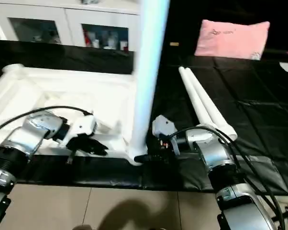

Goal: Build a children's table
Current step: Rotate leg to tighten

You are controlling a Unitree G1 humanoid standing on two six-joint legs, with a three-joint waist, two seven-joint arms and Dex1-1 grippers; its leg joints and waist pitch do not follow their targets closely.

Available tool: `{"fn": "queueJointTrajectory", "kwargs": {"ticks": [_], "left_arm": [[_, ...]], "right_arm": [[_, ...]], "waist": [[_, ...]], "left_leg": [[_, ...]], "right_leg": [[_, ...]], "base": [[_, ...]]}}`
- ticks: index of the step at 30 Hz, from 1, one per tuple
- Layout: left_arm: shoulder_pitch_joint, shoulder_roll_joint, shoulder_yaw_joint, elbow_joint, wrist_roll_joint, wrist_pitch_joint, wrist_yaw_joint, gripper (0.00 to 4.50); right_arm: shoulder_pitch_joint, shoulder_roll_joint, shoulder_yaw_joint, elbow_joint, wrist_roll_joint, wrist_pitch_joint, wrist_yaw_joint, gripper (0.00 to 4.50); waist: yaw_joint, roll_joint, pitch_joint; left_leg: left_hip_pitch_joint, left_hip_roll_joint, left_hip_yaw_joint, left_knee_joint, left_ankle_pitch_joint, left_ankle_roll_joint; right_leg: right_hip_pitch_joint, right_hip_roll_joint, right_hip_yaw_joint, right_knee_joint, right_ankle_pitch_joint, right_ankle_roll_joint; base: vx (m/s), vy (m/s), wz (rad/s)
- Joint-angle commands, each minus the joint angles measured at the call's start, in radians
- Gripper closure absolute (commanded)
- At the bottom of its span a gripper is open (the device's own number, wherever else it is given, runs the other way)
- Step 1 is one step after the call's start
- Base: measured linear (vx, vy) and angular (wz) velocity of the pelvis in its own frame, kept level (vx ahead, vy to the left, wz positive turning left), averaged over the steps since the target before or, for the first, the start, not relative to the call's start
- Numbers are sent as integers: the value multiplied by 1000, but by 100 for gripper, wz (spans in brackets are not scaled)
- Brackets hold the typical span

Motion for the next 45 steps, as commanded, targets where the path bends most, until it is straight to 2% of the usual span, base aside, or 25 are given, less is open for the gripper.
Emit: {"fn": "queueJointTrajectory", "kwargs": {"ticks": [1, 9, 18, 22, 23, 25, 26, 27, 29, 30, 31, 32, 33, 34, 35, 36, 39, 41, 43, 45], "left_arm": [[13, -9, -43, -26, 23, -15, -37, 450], [20, 0, -51, -37, 22, -17, -42, 450], [30, 6, -52, -39, 22, -8, -40, 450], [33, -24, -29, -44, 17, 104, 30, 450], [29, -49, -11, -39, 12, 149, 83, 450], [16, -98, 26, -25, 0, 208, 182, 450], [2, -134, 51, -10, -10, 248, 250, 450], [-8, -154, 66, -1, -16, 271, 287, 450], [-29, -192, 88, 12, -23, 313, 353, 450], [-39, -213, 99, 17, -28, 337, 388, 450], [-66, -263, 122, 28, -25, 390, 479, 450], [-68, -268, 124, 30, -25, 396, 490, 450], [-75, -280, 129, 34, -22, 408, 514, 450], [-84, -296, 136, 41, -15, 423, 552, 450], [-95, -315, 145, 53, -8, 429, 601, 450], [-111, -350, 162, 73, 2, 447, 672, 450], [-126, -376, 166, 94, 11, 450, 720, 450], [-131, -383, 165, 101, 13, 451, 730, 450], [-137, -387, 160, 103, 23, 457, 742, 450], [-133, -368, 147, 106, 38, 445, 732, 450]], "right_arm": [[-17, -6, 8, 10, -3, -17, 14, 98], [-16, -6, 13, 16, 8, -18, 50, 164], [-3, -5, 16, 3, 24, -12, 69, 177], [29, 16, 1, -41, 63, 74, 64, 177], [34, 38, -13, -41, 69, 107, 16, 177], [31, 89, -45, -16, 64, 152, -112, 178], [23, 128, -68, 13, 56, 172, -211, 178], [17, 151, -80, 30, 51, 181, -268, 178], [7, 196, -100, 55, 52, 197, -356, 178], [-1, 223, -111, 68, 55, 212, -405, 178], [-28, 292, -131, 107, 53, 239, -527, 178], [-30, 299, -131, 111, 52, 240, -536, 178], [-37, 314, -132, 121, 49, 243, -558, 178], [-45, 334, -130, 132, 43, 244, -583, 178], [-56, 356, -129, 151, 35, 244, -616, 178], [-85, 400, -140, 190, 12, 257, -703, 178], [-124, 434, -159, 239, -3, 279, -799, 178], [-137, 443, -167, 254, -4, 279, -826, 178], [-152, 454, -186, 264, 1, 267, -843, 122], [-153, 446, -210, 257, 11, 249, -842, 98]], "waist": [[-8, 8, -67], [-8, 6, -69], [-7, 4, -68], [-7, 7, -68], [-6, 9, -68], [-7, 5, -64], [-10, 8, -61], [-15, 3, -59], [-22, 2, -59], [-31, 3, -59], [-42, 5, -58], [-47, 7, -57], [-56, 2, -58], [-58, 2, -57], [-60, 4, -57], [-62, -1, -57], [-68, 2, -55], [-69, 5, -58], [-66, 9, -62], [-67, 13, -62]], "left_leg": [[-5, -7, 23, -60, -175, 50], [-9, -7, 22, -59, -150, 54], [-10, -8, 22, -59, -155, 53], [-8, -7, 22, -59, -147, 53], [-7, -6, 23, -58, -147, 54], [-5, -10, 24, -59, -172, 49], [-1, -12, 24, -59, -187, 35], [-2, -18, 19, -60, -204, 19], [-1, -22, 17, -60, -213, 14], [-1, -24, 16, -60, -220, 17], [-4, -24, 16, -59, -219, 18], [-3, -24, 16, -58, -226, 16], [-5, -28, 14, -56, -239, 17], [-6, -32, 14, -55, -241, 23], [-1, -32, 15, -52, -247, 31], [0, -34, 16, -50, -245, 34], [-1, -36, 13, -51, -255, 35], [4, -33, 12, -53, -265, 37], [-1, -25, 10, -60, -247, 43], [-6, -19, 9, -66, -242, 47]], "right_leg": [[66, -65, 49, -66, -306, -152], [70, -64, 49, -59, -266, -157], [70, -65, 49, -62, -298, -144], [71, -62, 49, -60, -275, -151], [69, -63, 50, -60, -268, -160], [68, -62, 48, -68, -322, -148], [63, -64, 48, -74, -373, -136], [66, -66, 41, -83, -455, -104], [65, -68, 37, -97, -535, -60], [64, -68, 34, -102, -550, -51], [63, -67, 34, -101, -544, -54], [60, -66, 32, -103, -550, -55], [62, -65, 27, -107, -572, -47], [63, -64, 24, -112, -587, -37], [57, -64, 23, -117, -605, -26], [54, -64, 21, -121, -613, -24], [53, -62, 15, -123, -626, -14], [53, -62, 15, -124, -606, -14], [58, -65, 22, -115, -535, -38], [63, -67, 28, -103, -459, -75]], "base": [[0, 0, 0], [0, 0, 0], [0, 0, 0], [0, 0, 0], [0, 0, 0], [0, 0, 0], [0, 0, 0], [0, 0, 0], [-25, -1, -3], [0, 0, 0], [0, 0, 0], [0, 0, 0], [0, 0, 0], [0, 0, 0], [0, 0, 0], [0, 0, 0], [0, 0, 0], [0, 0, 0], [0, 0, 0], [0, 0, 0]]}}
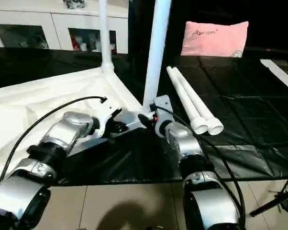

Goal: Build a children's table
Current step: Rotate leg to tighten

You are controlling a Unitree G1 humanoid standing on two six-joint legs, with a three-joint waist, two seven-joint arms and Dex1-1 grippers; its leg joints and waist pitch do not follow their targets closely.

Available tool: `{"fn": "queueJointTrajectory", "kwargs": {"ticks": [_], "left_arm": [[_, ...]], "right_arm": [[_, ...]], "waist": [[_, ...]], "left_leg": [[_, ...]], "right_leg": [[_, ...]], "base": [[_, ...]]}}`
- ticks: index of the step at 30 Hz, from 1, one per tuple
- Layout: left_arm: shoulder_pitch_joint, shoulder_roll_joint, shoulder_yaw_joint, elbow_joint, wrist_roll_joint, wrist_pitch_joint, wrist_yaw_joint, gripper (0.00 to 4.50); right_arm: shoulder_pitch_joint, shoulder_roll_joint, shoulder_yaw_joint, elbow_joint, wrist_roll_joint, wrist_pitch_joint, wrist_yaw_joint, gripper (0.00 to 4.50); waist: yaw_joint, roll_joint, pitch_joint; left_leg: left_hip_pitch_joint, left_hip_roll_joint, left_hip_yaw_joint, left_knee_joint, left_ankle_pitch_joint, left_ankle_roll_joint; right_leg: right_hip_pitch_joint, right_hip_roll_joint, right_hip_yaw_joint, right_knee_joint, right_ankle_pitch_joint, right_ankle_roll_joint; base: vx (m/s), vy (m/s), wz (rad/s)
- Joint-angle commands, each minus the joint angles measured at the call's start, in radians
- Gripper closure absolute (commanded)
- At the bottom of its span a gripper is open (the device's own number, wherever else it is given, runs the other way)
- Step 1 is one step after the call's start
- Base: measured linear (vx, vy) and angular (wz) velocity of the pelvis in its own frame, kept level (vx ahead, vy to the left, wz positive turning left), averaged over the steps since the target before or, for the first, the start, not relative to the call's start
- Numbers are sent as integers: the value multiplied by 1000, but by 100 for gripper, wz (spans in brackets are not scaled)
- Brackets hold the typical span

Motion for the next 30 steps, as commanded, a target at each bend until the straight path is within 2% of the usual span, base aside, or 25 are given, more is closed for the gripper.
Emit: {"fn": "queueJointTrajectory", "kwargs": {"ticks": [1, 2, 3, 5, 8, 10, 12, 15, 17, 19, 20, 21, 23, 24, 27, 28, 30], "left_arm": [[-34, -39, -21, 1, 6, -30, 64, 450], [-29, -28, -27, 2, 12, -39, 54, 450], [-22, -17, -33, 2, 20, -47, 44, 450], [-11, -2, -40, 0, 25, -57, 26, 450], [13, 31, -45, -12, 23, -84, -22, 450], [32, 67, -58, -25, 26, -130, -73, 450], [40, 82, -65, -31, 27, -147, -96, 450], [68, 141, -96, -53, 26, -209, -205, 450], [78, 166, -109, -63, 23, -243, -257, 450], [79, 168, -110, -64, 22, -246, -261, 450], [85, 187, -118, -72, 17, -265, -309, 450], [93, 211, -126, -81, 3, -303, -382, 450], [98, 229, -135, -89, -7, -315, -433, 450], [103, 249, -148, -99, -17, -333, -491, 450], [107, 275, -170, -108, -22, -364, -567, 450], [107, 275, -170, -108, -22, -365, -568, 450], [109, 293, -189, -124, -24, -383, -627, 450]], "right_arm": [[-5, 118, 72, 10, 41, 4, 106, 85], [1, 106, 71, 8, 36, -10, 114, 85], [9, 91, 71, 5, 35, -28, 129, 61], [20, 69, 67, -4, 40, -42, 151, 56], [53, 12, 55, -46, 54, -68, 224, 17], [83, -47, 55, -95, 57, -83, 300, 7], [91, -71, 55, -106, 56, -87, 325, 3], [110, -163, 69, -128, 49, -133, 451, 3], [119, -195, 75, -152, 62, -144, 523, 3], [120, -198, 76, -154, 63, -145, 528, 3], [124, -222, 82, -172, 71, -149, 581, 3], [126, -253, 94, -195, 78, -151, 649, 3], [126, -272, 108, -207, 82, -155, 695, 3], [129, -295, 133, -222, 76, -171, 751, 3], [139, -320, 181, -248, 52, -219, 835, 3], [139, -321, 182, -248, 51, -220, 836, 3], [144, -333, 226, -252, 25, -266, 889, 3]], "waist": [[0, 10, -60], [0, 8, -62], [1, 9, -63], [-1, 8, -63], [-3, 5, -68], [-2, 3, -72], [-3, 6, -72], [-2, 6, -71], [0, 5, -70], [6, 4, -67], [7, 5, -66], [16, 5, -64], [22, 5, -65], [23, 7, -65], [28, 7, -67], [29, 7, -66], [32, 5, -67]], "left_leg": [[-7, -17, 13, -74, -242, 45], [-6, -17, 15, -73, -232, 45], [-6, -16, 15, -74, -226, 46], [-11, -17, 16, -74, -220, 50], [-15, -19, 19, -71, -182, 65], [-19, -17, 19, -69, -140, 79], [-19, -15, 20, -67, -110, 91], [-16, -14, 22, -66, -121, 94], [-14, -12, 23, -67, -130, 92], [-13, -11, 24, -69, -146, 92], [-11, -11, 25, -69, -150, 88], [-9, -9, 25, -70, -164, 87], [-8, -6, 26, -70, -156, 82], [-8, -6, 26, -70, -157, 79], [-8, -6, 27, -69, -158, 76], [-9, -6, 27, -69, -156, 76], [-10, -6, 26, -69, -152, 73]], "right_leg": [[55, -67, 33, -86, -445, -88], [55, -67, 37, -80, -412, -105], [56, -68, 40, -76, -389, -119], [60, -67, 40, -73, -381, -126], [66, -68, 43, -68, -328, -142], [73, -67, 46, -58, -257, -162], [70, -66, 48, -48, -184, -198], [71, -67, 48, -48, -178, -214], [69, -67, 50, -49, -188, -215], [68, -67, 50, -53, -227, -200], [66, -66, 49, -54, -241, -195], [66, -67, 48, -59, -282, -181], [65, -66, 49, -54, -271, -180], [64, -65, 50, -54, -266, -183], [63, -65, 50, -50, -253, -188], [63, -65, 49, -50, -250, -189], [64, -65, 50, -48, -248, -188]], "base": [[0, 0, 0], [0, 0, 0], [0, 0, 0], [0, 0, 0], [0, 0, 0], [0, 0, 0], [0, 0, 0], [0, 0, 0], [0, 0, 0], [0, 0, 0], [0, 0, 0], [0, 0, 0], [0, 0, 0], [0, 0, 0], [0, 0, 0], [0, 0, 0], [0, 0, 0]]}}
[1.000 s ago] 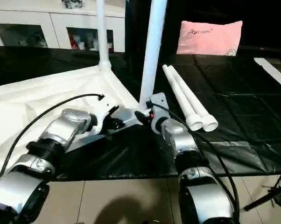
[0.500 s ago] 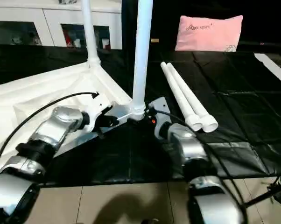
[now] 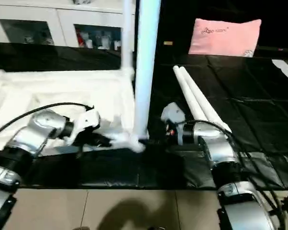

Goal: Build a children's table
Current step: Rotate leg to tighten

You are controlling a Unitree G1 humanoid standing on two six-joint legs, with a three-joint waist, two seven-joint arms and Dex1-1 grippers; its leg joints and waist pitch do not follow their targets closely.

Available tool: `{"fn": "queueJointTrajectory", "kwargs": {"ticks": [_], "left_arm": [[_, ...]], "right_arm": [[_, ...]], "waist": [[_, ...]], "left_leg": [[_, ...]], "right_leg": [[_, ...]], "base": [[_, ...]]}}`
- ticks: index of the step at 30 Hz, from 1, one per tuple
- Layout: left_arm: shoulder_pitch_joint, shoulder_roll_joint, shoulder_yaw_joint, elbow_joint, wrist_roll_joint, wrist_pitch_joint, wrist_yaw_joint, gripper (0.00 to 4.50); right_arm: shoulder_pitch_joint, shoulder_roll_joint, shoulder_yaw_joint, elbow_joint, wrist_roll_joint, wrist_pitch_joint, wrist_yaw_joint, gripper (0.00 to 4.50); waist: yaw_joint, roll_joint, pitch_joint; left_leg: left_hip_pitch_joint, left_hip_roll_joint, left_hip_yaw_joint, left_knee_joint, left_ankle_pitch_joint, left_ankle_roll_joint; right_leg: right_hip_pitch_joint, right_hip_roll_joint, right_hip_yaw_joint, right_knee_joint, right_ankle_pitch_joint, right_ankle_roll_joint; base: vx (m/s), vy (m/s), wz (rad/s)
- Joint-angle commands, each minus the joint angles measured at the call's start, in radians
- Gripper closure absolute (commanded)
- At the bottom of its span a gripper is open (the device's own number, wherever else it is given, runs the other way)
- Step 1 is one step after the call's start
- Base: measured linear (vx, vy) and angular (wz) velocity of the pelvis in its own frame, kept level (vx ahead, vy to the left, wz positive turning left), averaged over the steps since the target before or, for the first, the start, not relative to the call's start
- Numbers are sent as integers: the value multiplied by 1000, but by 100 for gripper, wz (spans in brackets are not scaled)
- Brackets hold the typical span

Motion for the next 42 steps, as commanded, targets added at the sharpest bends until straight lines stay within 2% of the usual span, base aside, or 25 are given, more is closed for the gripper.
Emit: {"fn": "queueJointTrajectory", "kwargs": {"ticks": [1, 5, 6, 10, 12, 14, 22, 30, 32, 33, 34, 35, 37, 38, 39, 40, 41, 42], "left_arm": [[17, 3, -57, -25, 11, -23, -78, 450], [16, 6, -67, -34, 8, -35, -107, 450], [16, 6, -73, -42, 3, -40, -124, 450], [16, 6, -79, -51, 1, -44, -141, 450], [17, 6, -81, -53, 0, -45, -150, 450], [17, 7, -82, -53, 1, -47, -152, 450], [20, 11, -88, -55, 4, -50, -162, 450], [23, 15, -88, -51, 11, -45, -160, 450], [25, 4, -77, -52, 10, -4, -131, 450], [24, -7, -68, -51, 6, 20, -107, 450], [24, -11, -63, -51, 5, 30, -96, 450], [23, -22, -53, -50, 1, 49, -70, 450], [16, -66, -21, -48, -11, 97, 12, 450], [16, -67, -20, -48, -11, 99, 14, 450], [10, -96, -1, -50, -19, 140, 64, 450], [4, -123, 15, -51, -24, 176, 111, 450], [-12, -182, 53, -51, -38, 257, 214, 450], [-19, -205, 66, -48, -42, 282, 253, 450]], "right_arm": [[6, -17, 31, -16, -17, -26, 59, 3], [1, -17, 58, -18, -12, -18, 115, 3], [-11, -13, 69, -3, -10, -17, 134, 31], [-23, -8, 73, 18, -7, -31, 147, 44], [-24, -9, 76, 19, 0, -34, 169, 74], [-23, -10, 77, 17, 3, -33, 177, 78], [-12, -18, 84, 11, 14, -22, 214, 162], [10, -8, 82, -6, 29, -5, 224, 178], [29, 6, 75, -31, 47, 23, 212, 181], [35, 18, 69, -40, 51, 47, 182, 181], [37, 24, 67, -43, 52, 58, 168, 181], [39, 38, 61, -47, 51, 87, 130, 181], [34, 94, 37, -23, 31, 133, -16, 182], [33, 95, 36, -22, 31, 135, -19, 182], [23, 130, 18, 1, 28, 179, -100, 182], [18, 157, 8, 12, 31, 189, -149, 182], [3, 214, -11, 38, 40, 215, -244, 182], [-4, 238, -17, 49, 43, 222, -280, 183]], "waist": [[-1, 6, -67], [5, 6, -67], [5, 4, -66], [6, 4, -66], [7, 4, -67], [7, 3, -67], [10, 5, -68], [11, 8, -68], [13, 3, -69], [14, 7, -68], [14, 5, -67], [14, 9, -66], [9, 6, -61], [9, 6, -61], [-1, 8, -55], [-3, 8, -55], [-9, 7, -53], [-16, 6, -51]], "left_leg": [[-9, -7, 23, -57, -152, 71], [-7, -6, 24, -57, -158, 70], [-7, -6, 24, -57, -163, 70], [-9, -7, 23, -57, -155, 66], [-9, -7, 24, -56, -154, 67], [-10, -7, 23, -56, -152, 68], [-10, -8, 23, -55, -147, 68], [-8, -6, 22, -56, -156, 66], [-9, -7, 23, -55, -150, 66], [-8, -7, 23, -56, -147, 65], [-9, -8, 23, -56, -154, 63], [-8, -8, 23, -56, -160, 59], [-6, -12, 22, -58, -191, 40], [-6, -12, 22, -58, -191, 40], [-3, -21, 20, -55, -226, 24], [0, -23, 20, -54, -236, 24], [2, -26, 19, -51, -243, 18], [3, -30, 17, -49, -252, 14]], "right_leg": [[70, -67, 48, -53, -257, -182], [69, -66, 49, -54, -262, -183], [69, -66, 48, -54, -269, -182], [70, -66, 49, -54, -278, -174], [69, -66, 49, -54, -279, -173], [70, -65, 48, -53, -279, -172], [71, -65, 48, -52, -272, -172], [70, -64, 47, -53, -272, -174], [72, -63, 48, -51, -265, -173], [70, -63, 49, -51, -264, -174], [71, -64, 47, -54, -286, -167], [70, -65, 47, -55, -299, -165], [66, -64, 46, -65, -374, -139], [66, -64, 46, -65, -374, -139], [62, -65, 41, -80, -499, -95], [60, -65, 38, -88, -540, -77], [58, -65, 33, -96, -591, -54], [55, -65, 25, -105, -632, -37]], "base": [[0, 0, 0], [0, 0, 0], [0, 0, 0], [0, 0, 0], [0, 0, 0], [0, 0, 0], [0, 0, 0], [0, 0, 0], [0, 0, 0], [0, 0, 0], [0, 0, 0], [0, 0, 0], [0, 0, 0], [0, 0, 0], [0, 0, 0], [0, 0, 0], [0, 0, 0], [-50, 0, -4]]}}
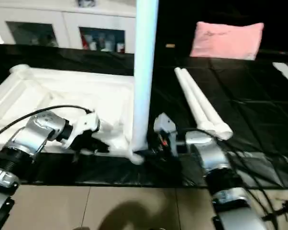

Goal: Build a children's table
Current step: Rotate leg to tighten

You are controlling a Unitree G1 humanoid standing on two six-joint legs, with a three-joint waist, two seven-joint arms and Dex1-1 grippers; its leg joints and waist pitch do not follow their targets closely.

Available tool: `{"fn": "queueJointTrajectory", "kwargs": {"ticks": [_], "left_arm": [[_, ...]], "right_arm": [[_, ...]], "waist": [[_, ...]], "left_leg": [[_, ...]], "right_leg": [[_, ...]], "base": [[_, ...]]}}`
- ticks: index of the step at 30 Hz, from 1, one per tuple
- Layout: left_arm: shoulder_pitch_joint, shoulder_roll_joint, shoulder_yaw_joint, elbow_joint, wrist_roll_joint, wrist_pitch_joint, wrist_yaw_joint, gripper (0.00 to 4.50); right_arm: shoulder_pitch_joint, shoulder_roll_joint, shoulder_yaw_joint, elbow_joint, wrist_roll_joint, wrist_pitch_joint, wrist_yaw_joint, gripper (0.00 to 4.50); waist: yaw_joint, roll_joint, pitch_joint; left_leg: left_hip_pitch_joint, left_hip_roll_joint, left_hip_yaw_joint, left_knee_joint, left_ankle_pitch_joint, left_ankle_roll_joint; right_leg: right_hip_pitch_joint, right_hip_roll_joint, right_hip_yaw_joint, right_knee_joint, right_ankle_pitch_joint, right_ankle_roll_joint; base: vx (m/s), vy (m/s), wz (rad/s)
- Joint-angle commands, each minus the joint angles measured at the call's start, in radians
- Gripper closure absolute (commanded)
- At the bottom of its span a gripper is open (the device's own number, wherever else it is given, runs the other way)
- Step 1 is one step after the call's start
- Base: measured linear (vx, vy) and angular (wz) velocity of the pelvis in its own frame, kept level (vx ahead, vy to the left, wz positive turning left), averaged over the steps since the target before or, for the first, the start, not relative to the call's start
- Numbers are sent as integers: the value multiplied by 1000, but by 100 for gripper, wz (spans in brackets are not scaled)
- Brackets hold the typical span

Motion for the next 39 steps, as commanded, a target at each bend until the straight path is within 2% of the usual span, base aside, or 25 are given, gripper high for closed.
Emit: {"fn": "queueJointTrajectory", "kwargs": {"ticks": [1, 3, 4, 5, 6, 7, 8, 9, 11, 13, 14, 15, 16, 17, 20, 22, 26, 28, 29, 30, 31, 33, 35, 37, 39], "left_arm": [[-31, -123, 7, -17, -51, 67, 116, 450], [-51, -172, 36, 5, -51, 96, 218, 450], [-61, -193, 48, 20, -49, 102, 262, 450], [-79, -227, 71, 48, -51, 106, 341, 450], [-90, -250, 87, 65, -51, 111, 393, 450], [-103, -273, 101, 80, -55, 119, 433, 450], [-110, -288, 111, 84, -55, 132, 457, 450], [-115, -301, 122, 80, -52, 147, 478, 450], [-119, -303, 121, 78, -43, 154, 484, 450], [-119, -294, 116, 74, -26, 156, 489, 450], [-118, -286, 111, 74, -22, 151, 483, 450], [-116, -278, 110, 76, -18, 146, 479, 450], [-114, -268, 107, 76, -15, 137, 468, 450], [-113, -263, 106, 76, -14, 134, 462, 450], [-100, -226, 92, 71, -9, 110, 410, 450], [-87, -198, 80, 63, -4, 101, 369, 450], [-54, -122, 52, 40, -3, 66, 250, 450], [-45, -87, 39, 40, -3, 31, 191, 450], [-43, -75, 36, 38, -3, 29, 175, 450], [-41, -64, 30, 36, -2, 20, 157, 450], [-39, -50, 24, 35, -4, 6, 129, 450], [-36, -25, 11, 36, -4, -20, 81, 450], [-34, -7, 2, 34, -7, -44, 44, 450], [-31, 23, -11, 30, -16, -70, -28, 450], [-26, 45, -23, 21, -26, -93, -100, 450]], "right_arm": [[-27, 109, 46, 16, 22, 37, -68, 183], [-48, 165, 29, 35, 27, 73, -148, 184], [-61, 191, 22, 47, 26, 91, -185, 184], [-86, 229, 9, 76, 28, 112, -245, 184], [-102, 255, 0, 94, 28, 127, -286, 184], [-124, 285, -7, 118, 23, 132, -335, 185], [-137, 306, -14, 130, 16, 137, -371, 186], [-149, 323, -17, 142, 5, 140, -403, 186], [-164, 338, -20, 156, -6, 142, -435, 186], [-182, 352, -32, 172, -11, 146, -468, 186], [-182, 352, -34, 168, -7, 140, -459, 186], [-182, 352, -41, 163, -3, 137, -457, 151], [-181, 349, -49, 155, 6, 138, -448, 130], [-181, 347, -52, 153, 7, 137, -447, 116], [-173, 321, -63, 138, 10, 126, -436, 94], [-160, 295, -66, 116, 8, 111, -419, 69], [-111, 202, -78, 33, 38, 91, -307, 37], [-88, 150, -79, -2, 51, 88, -232, 23], [-80, 132, -77, -13, 55, 87, -205, 18], [-73, 114, -75, -22, 58, 85, -178, 5], [-67, 95, -73, -30, 59, 84, -150, 5], [-55, 61, -69, -43, 62, 82, -92, 5], [-46, 35, -62, -57, 62, 82, -46, 5], [-27, -15, -40, -87, 61, 79, 40, 5], [-18, -55, -10, -101, 56, 68, 115, 5]], "waist": [[-7, 5, -51], [-18, 10, -53], [-26, 12, -55], [-30, 9, -55], [-38, 15, -54], [-41, 16, -55], [-45, 15, -55], [-49, 19, -56], [-56, 24, -55], [-64, 26, -56], [-66, 23, -56], [-64, 24, -56], [-64, 19, -57], [-61, 22, -57], [-57, 20, -59], [-52, 19, -62], [-42, 19, -67], [-38, 16, -70], [-31, 17, -73], [-30, 13, -77], [-25, 10, -79], [-14, 11, -80], [-2, 10, -83], [5, 10, -79], [7, 11, -73]], "left_leg": [[-3, -31, 16, -57, -261, 15], [-8, -33, 12, -56, -280, 33], [-11, -30, 9, -59, -284, 37], [-12, -30, 8, -60, -289, 39], [-2, -31, 7, -56, -310, 38], [1, -31, 5, -55, -320, 37], [2, -32, 5, -53, -328, 38], [2, -30, 4, -56, -340, 54], [-2, -16, -4, -65, -370, 59], [0, -15, -5, -65, -388, 62], [-2, -15, -5, -66, -383, 63], [-1, -18, -2, -64, -368, 64], [-3, -19, 0, -64, -355, 65], [-5, -17, 0, -67, -337, 66], [-9, -16, 2, -69, -308, 67], [-15, -12, 3, -73, -265, 67], [-16, -9, 8, -72, -209, 81], [-21, -10, 11, -68, -169, 89], [-17, -10, 14, -65, -144, 97], [-25, -12, 14, -62, -116, 102], [-32, -12, 14, -60, -67, 111], [-31, -14, 18, -55, -25, 128], [-34, -14, 19, -51, -7, 135], [-34, -13, 22, -50, -17, 138], [-31, -11, 24, -53, -83, 117]], "right_leg": [[49, -63, 19, -117, -646, -33], [53, -63, 7, -129, -664, -6], [58, -62, 0, -130, -639, -12], [58, -60, -5, -134, -633, -12], [50, -61, -15, -139, -627, -18], [51, -62, -22, -141, -625, -19], [51, -62, -26, -144, -625, -18], [60, -66, -44, -153, -605, -8], [67, -72, -53, -151, -577, -5], [69, -78, -58, -151, -543, -16], [70, -85, -58, -148, -540, -18], [65, -88, -52, -148, -540, -27], [65, -88, -49, -146, -535, -31], [66, -90, -44, -141, -520, -44], [67, -92, -36, -133, -497, -60], [71, -93, -25, -118, -445, -85], [72, -92, -14, -103, -372, -116], [71, -88, -5, -89, -305, -143], [69, -87, 1, -80, -261, -166], [76, -86, 3, -69, -220, -175], [77, -84, 8, -55, -152, -193], [76, -83, 10, -45, -85, -216], [79, -81, 11, -38, -59, -219], [74, -78, 10, -38, -66, -216], [70, -80, 10, -52, -173, -188]], "base": [[-51, 14, -7], [-33, 14, -6], [0, 0, 0], [0, 0, 0], [0, 0, 0], [0, 0, 0], [0, 0, 0], [0, 0, 0], [-7, 29, -4], [0, 0, 0], [0, 0, 0], [0, 0, 0], [0, 0, 0], [0, 0, 0], [0, 0, 0], [0, 0, 0], [14, -7, 1], [58, -32, 6], [58, -34, 2], [58, -34, 2], [0, 0, 0], [0, 0, 0], [0, 0, 0], [0, 0, 0], [0, 0, 0]]}}
